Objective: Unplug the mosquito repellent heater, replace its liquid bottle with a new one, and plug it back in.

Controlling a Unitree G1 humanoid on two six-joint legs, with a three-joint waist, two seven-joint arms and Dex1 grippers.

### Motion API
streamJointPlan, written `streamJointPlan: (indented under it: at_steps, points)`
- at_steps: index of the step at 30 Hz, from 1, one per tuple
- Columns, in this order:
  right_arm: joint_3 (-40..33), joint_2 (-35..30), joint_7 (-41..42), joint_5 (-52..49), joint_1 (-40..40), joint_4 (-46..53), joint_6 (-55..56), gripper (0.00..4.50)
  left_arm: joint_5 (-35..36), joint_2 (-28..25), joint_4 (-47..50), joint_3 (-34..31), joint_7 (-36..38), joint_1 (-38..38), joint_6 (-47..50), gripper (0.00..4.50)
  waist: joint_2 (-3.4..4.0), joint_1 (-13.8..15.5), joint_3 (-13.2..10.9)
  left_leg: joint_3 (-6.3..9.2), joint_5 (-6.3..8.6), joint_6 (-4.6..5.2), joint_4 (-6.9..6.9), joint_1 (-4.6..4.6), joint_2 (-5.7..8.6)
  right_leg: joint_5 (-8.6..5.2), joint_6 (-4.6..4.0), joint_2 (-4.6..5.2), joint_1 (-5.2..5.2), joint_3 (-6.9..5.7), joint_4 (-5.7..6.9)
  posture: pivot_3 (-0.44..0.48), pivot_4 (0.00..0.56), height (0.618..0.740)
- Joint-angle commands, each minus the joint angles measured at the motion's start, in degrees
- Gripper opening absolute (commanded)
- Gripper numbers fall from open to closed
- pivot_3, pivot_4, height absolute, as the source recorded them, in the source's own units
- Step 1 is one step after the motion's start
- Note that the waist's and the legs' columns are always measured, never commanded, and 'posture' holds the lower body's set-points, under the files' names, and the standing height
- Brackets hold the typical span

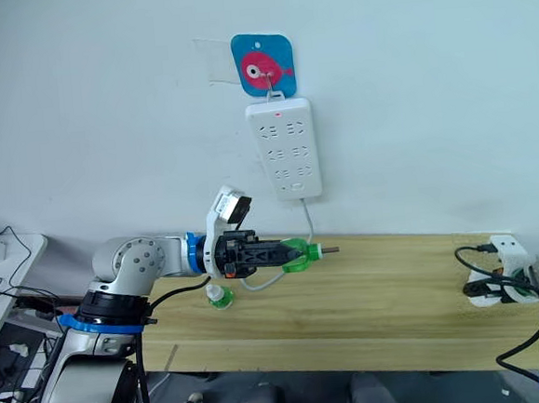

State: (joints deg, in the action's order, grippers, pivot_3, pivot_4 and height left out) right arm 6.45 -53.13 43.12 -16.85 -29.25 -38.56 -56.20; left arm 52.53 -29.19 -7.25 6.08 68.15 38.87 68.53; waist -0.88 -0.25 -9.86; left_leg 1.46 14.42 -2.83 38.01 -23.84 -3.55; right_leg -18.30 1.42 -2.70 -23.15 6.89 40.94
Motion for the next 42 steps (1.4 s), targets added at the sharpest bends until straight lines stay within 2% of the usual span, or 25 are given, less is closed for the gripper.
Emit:
streamJointPlan:
  at_steps: [1, 5, 8, 11, 15, 18, 21, 23, 29, 33, 38, 42]
  points:
    - [-5.28, -4.72, 1.2, -1.72, 2.61, 10.3, -5.39, 4.42, -0.22, -0.05, 1.06, -0.54, 1.08, 0.37, -0.67, 2.26, 0.01, 0.08, 0.0, 0.0, 0.0, 0.0, 0.0, 0.0, 0.0, 0.0, 0.0, 0.0, 0.0, -0.01, 0.0, 0.071, 0.168, 0.74]
    - [-13.8, -7.2, 0.06, -5.73, 6.89, 26.5, -13.3, 4.42, -1.05, 0.8, 0.26, -1.12, 1.24, 0.52, -2.4, 2.26, 0.01, -0.05, 0.0, 0.0, 0.0, 0.0, -0.01, -0.01, 0.0, 0.0, 0.0, 0.0, -0.01, -0.01, -0.01, 0.046, 0.163, 0.74]
    - [-20.51, -6.42, -1.79, -7.33, 11.16, 37.94, -15.23, 4.42, -2.38, 2.02, 0.75, -1.35, 0.86, 0.05, -5.87, 2.26, 0.02, -0.22, 0.01, 0.02, 0.0, 0.0, -0.01, 0.0, -0.01, 0.0, 0.01, 0.0, -0.01, -0.02, 0.02, 0.016, 0.158, 0.74]
    - [-32.98, 4.06, -6.85, -12.11, 9.77, 47.02, -24.16, 4.42, -5.8, 5.25, 2.21, -1.46, -1.01, -1.0, -13.94, 2.26, -0.02, -0.66, 0.02, 0.02, 0.0, -0.01, 0.0, 0.0, -0.02, 0.0, 0.02, 0.0, 0.01, -0.01, 0.0, -0.002, 0.153, 0.74]
    - [-47.97, 25.71, -15.42, -16.04, 8.6, 61.56, -28.51, 4.42, -14.44, 12.36, 0.93, -1.94, -6.85, -2.45, -31.59, 2.26, -0.02, -1.24, 0.02, 0.06, -0.12, -0.21, -0.01, -0.02, -0.02, 0.02, 0.03, 0.02, 0.04, -0.02, 0.0, -0.026, 0.16, 0.74]
    - [-55.95, 39.14, -21.1, -17.12, 5.32, 68.52, -32.08, 4.42, -19.53, 15.15, -0.07, -1.17, -8.21, -3.1, -41.02, 2.26, 0.02, -1.41, 0.01, 0.04, -0.18, -0.33, -0.06, -0.05, -0.01, 0.02, 0.03, 0.02, -0.02, 0.01, 0.02, -0.025, 0.163, 0.74]
    - [-62.56, 51.24, -25.28, -18.84, -0.37, 73.94, -35.5, 3.87, -22.42, 17.67, -1.24, -0.99, -10.14, -2.93, -46.77, 2.26, 0.05, -1.58, 0.03, 0.0, -0.17, -0.32, -0.08, -0.03, 0.0, 0.02, 0.03, 0.04, -0.03, 0.04, 0.03, -0.027, 0.163, 0.74]
    - [-64.86, 58.09, -27.07, -21.41, -2.88, 75.89, -36.3, 3.21, -24.19, 19.55, -2.49, -1.05, -12.04, -2.38, -49.8, 2.26, 0.07, -1.8, 0.05, -0.01, -0.13, -0.26, -0.09, -0.01, 0.0, 0.03, 0.04, 0.04, -0.04, 0.04, 0.07, -0.026, 0.164, 0.74]
    - [-69.91, 70.53, -34.57, -33.18, -5.53, 76.73, -36.3, 3.21, -28.38, 21.82, -4.87, -1.09, -14.72, -1.32, -56.77, 2.26, 0.1, -1.76, 0.04, 0.03, -0.1, -0.2, -0.14, -0.12, 0.06, 0.02, 0.04, 0.08, -0.05, -0.01, -0.05, -0.011, 0.164, 0.74]
    - [-71.86, 74.51, -41.75, -40.98, -7.69, 76.05, -36.21, 3.21, -28.56, 22.13, -3.92, -0.62, -15.0, -2.05, -57.05, 2.26, 0.1, -1.92, 0.04, 0.02, -0.09, -0.19, -0.17, -0.11, 0.06, 0.02, 0.04, 0.1, -0.05, -0.01, -0.06, -0.008, 0.164, 0.74]
    - [-64.39, 76.11, -52.45, -52.64, -3.32, 72.88, -31.36, 3.21, -28.4, 22.69, -1.11, 0.61, -14.74, -3.41, -57.21, 2.26, 0.1, -2.99, 0.04, 0.03, -0.09, -0.18, -0.17, -0.08, 0.06, 0.02, 0.04, 0.08, -0.05, 0.0, 0.01, 0.005, 0.163, 0.74]
    - [-54.38, 71.99, -62.82, -64.92, 1.94, 68.92, -22.51, 3.21, -28.37, 22.9, -0.26, 1.1, -14.87, -3.49, -56.9, 2.26, 0.1, -3.54, 0.04, 0.03, -0.09, -0.18, -0.18, -0.08, 0.04, 0.02, 0.04, 0.05, -0.05, 0.01, 0.01, 0.012, 0.161, 0.74]
